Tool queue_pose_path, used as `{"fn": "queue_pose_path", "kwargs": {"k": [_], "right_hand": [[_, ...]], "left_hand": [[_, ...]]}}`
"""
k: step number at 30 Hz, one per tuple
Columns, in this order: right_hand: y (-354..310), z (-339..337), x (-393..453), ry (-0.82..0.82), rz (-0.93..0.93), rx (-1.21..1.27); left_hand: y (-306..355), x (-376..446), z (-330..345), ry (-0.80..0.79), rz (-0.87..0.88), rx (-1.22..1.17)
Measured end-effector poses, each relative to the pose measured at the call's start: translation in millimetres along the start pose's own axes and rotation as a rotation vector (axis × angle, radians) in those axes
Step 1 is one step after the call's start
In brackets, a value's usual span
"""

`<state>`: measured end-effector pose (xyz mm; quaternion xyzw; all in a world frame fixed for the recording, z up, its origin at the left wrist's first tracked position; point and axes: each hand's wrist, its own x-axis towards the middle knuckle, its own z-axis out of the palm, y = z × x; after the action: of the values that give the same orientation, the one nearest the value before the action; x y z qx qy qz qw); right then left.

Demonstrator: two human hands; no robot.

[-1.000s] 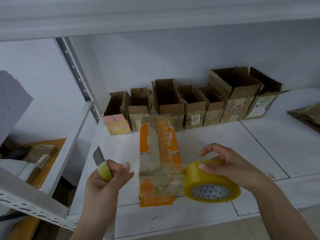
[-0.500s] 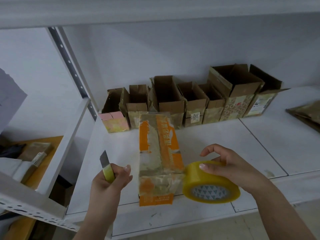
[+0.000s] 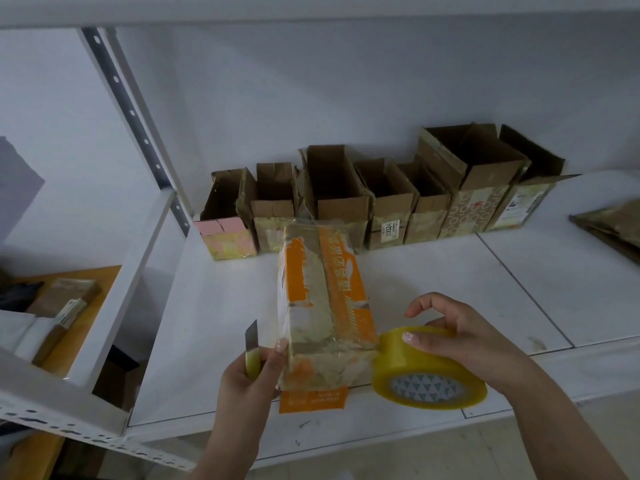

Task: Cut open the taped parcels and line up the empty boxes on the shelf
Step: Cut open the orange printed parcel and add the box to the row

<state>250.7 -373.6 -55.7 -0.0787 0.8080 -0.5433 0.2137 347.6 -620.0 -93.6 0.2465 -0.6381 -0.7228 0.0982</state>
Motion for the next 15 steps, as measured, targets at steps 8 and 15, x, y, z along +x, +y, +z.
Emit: {"fn": "queue_pose_path", "kwargs": {"k": [8, 15], "right_hand": [[-7, 5, -1, -0.005, -0.031, -0.004], [-33, 22, 0, -0.006, -0.075, -0.046]], "left_hand": [[4, 15, -26, -0.005, -0.040, 0.197], [99, 25, -18, -0.403, 0.278, 0.263]]}}
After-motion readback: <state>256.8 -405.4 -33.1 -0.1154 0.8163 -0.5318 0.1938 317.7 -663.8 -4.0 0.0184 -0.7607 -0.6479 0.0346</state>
